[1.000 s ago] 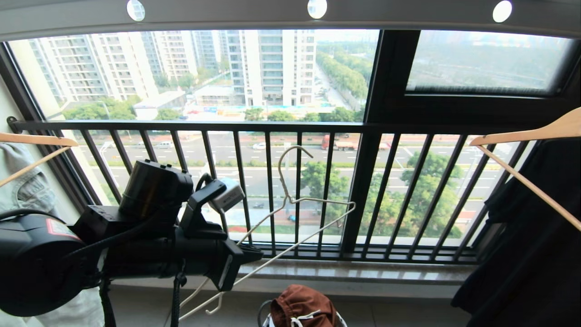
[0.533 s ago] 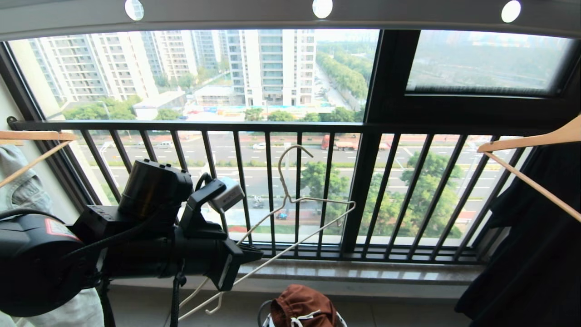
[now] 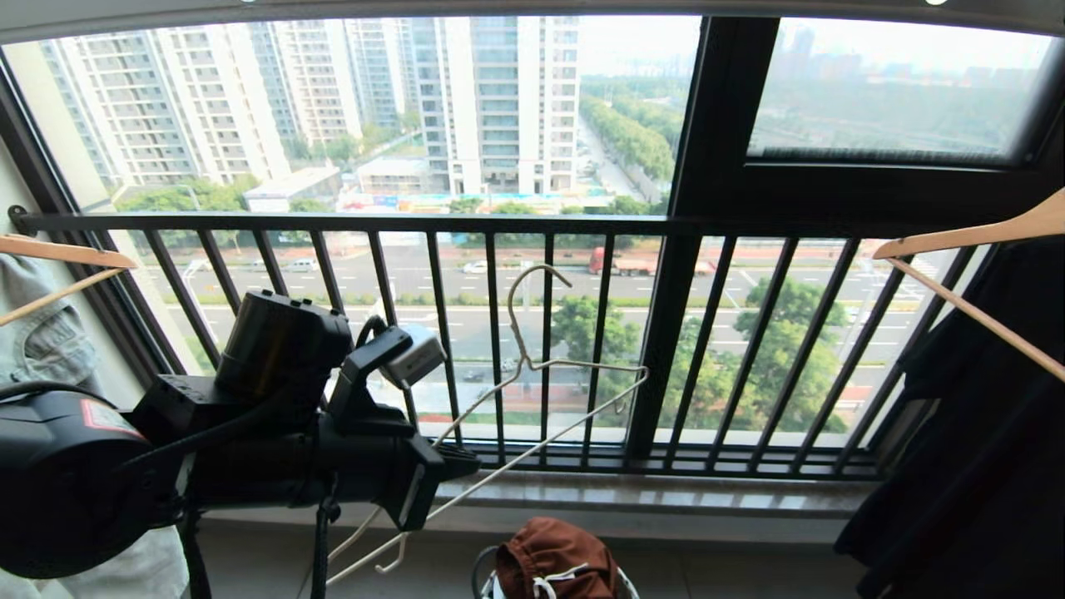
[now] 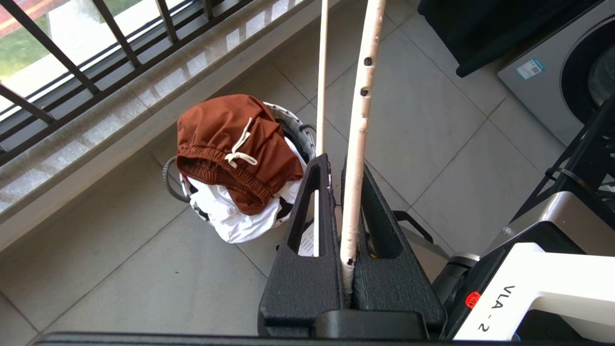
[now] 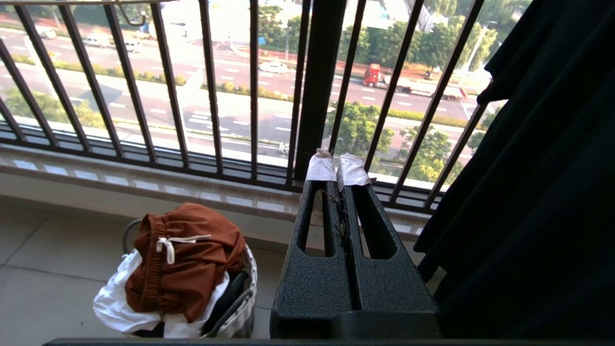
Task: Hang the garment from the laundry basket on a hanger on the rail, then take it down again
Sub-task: Pick up clothes from the basket
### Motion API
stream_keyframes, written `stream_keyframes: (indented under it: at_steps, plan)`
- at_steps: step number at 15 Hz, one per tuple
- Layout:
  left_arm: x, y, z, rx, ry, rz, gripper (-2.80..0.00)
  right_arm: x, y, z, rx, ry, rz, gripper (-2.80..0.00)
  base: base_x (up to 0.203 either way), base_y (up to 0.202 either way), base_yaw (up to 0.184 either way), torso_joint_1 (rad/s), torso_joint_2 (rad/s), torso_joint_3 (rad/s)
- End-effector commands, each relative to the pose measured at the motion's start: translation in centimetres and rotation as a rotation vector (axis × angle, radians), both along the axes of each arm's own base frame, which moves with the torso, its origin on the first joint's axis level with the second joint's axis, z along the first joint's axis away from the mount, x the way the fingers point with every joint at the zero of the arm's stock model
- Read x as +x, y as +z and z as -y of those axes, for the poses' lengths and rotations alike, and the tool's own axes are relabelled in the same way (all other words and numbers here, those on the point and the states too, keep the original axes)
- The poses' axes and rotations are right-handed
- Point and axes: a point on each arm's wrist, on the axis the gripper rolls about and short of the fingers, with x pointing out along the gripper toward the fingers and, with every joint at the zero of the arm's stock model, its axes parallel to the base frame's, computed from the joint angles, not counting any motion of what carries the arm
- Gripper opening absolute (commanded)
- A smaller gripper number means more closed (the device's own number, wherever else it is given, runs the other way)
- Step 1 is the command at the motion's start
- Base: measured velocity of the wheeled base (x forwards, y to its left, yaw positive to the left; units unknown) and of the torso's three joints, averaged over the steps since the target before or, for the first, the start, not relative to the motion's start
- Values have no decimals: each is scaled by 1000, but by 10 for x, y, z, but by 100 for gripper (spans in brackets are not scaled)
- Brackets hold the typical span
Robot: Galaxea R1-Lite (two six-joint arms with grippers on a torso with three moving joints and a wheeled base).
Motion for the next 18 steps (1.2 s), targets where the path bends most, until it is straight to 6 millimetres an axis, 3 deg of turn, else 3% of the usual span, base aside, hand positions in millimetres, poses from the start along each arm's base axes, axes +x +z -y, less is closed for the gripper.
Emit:
stream_keyframes:
  at_steps: [1, 18]
  plan:
    - [0, 1, 0, -2, -2, 2, -280, 0, 0, 0, -1, 0, -1, -280, 0, 0, 0, -144, 306, 160]
    - [0, 1, 0, -2, -3, 2, -280, 0, 0, 0, -2, 1, -1, -280, 0, 0, 0, -148, 323, 171]
